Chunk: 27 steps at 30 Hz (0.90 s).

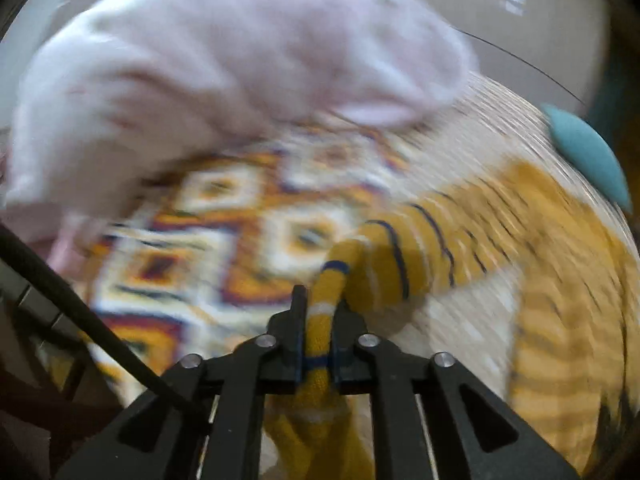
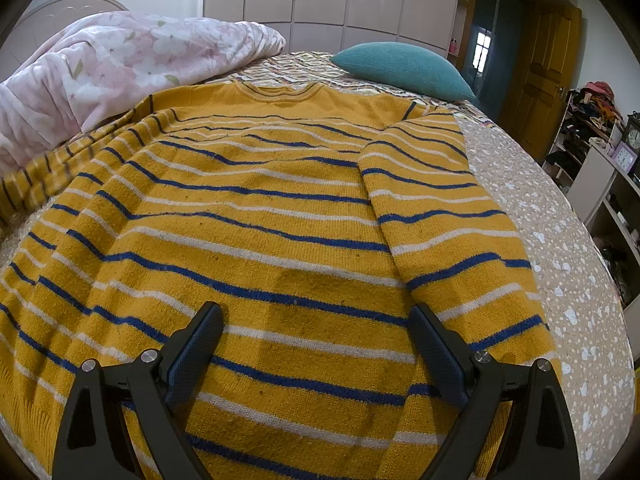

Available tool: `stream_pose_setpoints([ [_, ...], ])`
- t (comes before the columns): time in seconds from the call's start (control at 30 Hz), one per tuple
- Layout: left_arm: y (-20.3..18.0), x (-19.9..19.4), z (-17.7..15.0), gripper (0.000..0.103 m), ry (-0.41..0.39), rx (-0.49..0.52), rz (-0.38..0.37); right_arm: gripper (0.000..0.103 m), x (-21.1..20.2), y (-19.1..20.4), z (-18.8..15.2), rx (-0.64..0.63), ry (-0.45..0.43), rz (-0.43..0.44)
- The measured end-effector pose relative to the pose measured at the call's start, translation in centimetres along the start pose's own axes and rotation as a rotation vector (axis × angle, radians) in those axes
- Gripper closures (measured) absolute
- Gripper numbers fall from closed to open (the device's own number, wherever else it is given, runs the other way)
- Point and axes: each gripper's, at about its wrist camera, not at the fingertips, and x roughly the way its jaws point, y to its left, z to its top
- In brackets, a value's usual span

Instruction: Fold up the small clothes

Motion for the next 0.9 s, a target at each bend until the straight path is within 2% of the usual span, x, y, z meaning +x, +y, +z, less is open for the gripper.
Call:
stream_pose_setpoints([
  [0.07,2.6,0.2,1.5,0.081,-0.015,-0.093,0.069,0.007,0.0,0.0,0.0,0.001,0.004,0.002],
  [0.1,3.8,0.1,1.9,0.076,-0.035,-0.136,0.078,0.007,0.0,0.0,0.0,0.001,0.006,0.002],
  [0.17,5.5,-0.4,2.0,0.059,-0.07,-0.198,0.021,0.007,0.0,0.0,0.0,0.001,0.004,0.001],
  [0.2,5.9,-1.0,1.7,0.045,-0.086,-0.219,-0.006,0.007,0.0,0.0,0.0,0.0,0.006,0.002],
  [0.23,5.9,-1.5,1.2,0.041,-0.103,-0.234,-0.023,0.007,0.0,0.0,0.0,0.001,0.009,0.003],
  [0.27,6.2,-1.4,0.8,0.041,-0.119,-0.238,-0.043,0.006,0.0,0.0,0.0,0.002,0.01,0.004],
  [0.43,1.8,-3.8,-2.5,0.041,-0.102,-0.115,-0.155,0.006,0.0,0.0,0.0,0.004,0.007,0.007],
  [0.53,-3.2,-5.2,-4.9,0.04,-0.072,-0.014,-0.257,0.006,0.1,-0.3,0.1,0.016,0.013,0.036],
  [0.6,-6.7,-5.9,-6.4,0.04,-0.038,0.052,-0.327,0.01,-0.2,-1.1,0.3,0.046,0.007,0.112],
  [0.63,-8.4,-6.4,-7.2,0.04,-0.021,0.085,-0.362,0.022,-1.0,-2.1,0.4,0.086,0.014,0.178],
  [0.7,-10.9,-7.1,-8.9,0.039,0.01,0.126,-0.409,0.032,-3.4,-4.5,0.3,0.19,-0.023,0.302],
  [0.73,-12.0,-7.5,-9.7,0.038,0.023,0.136,-0.433,0.032,-5.2,-6.3,0.0,0.245,-0.073,0.331],
  [0.77,-12.6,-7.7,-10.5,0.036,0.034,0.143,-0.449,0.031,-6.5,-7.6,-0.2,0.272,-0.112,0.32],
  [0.83,-14.1,-7.9,-11.8,0.034,0.049,0.171,-0.471,0.026,-8.4,-10.5,-1.1,0.31,-0.175,0.228],
  [0.9,-15.2,-7.7,-12.8,0.034,0.058,0.213,-0.465,0.021,-8.3,-13.0,-1.8,0.334,-0.151,0.128],
])
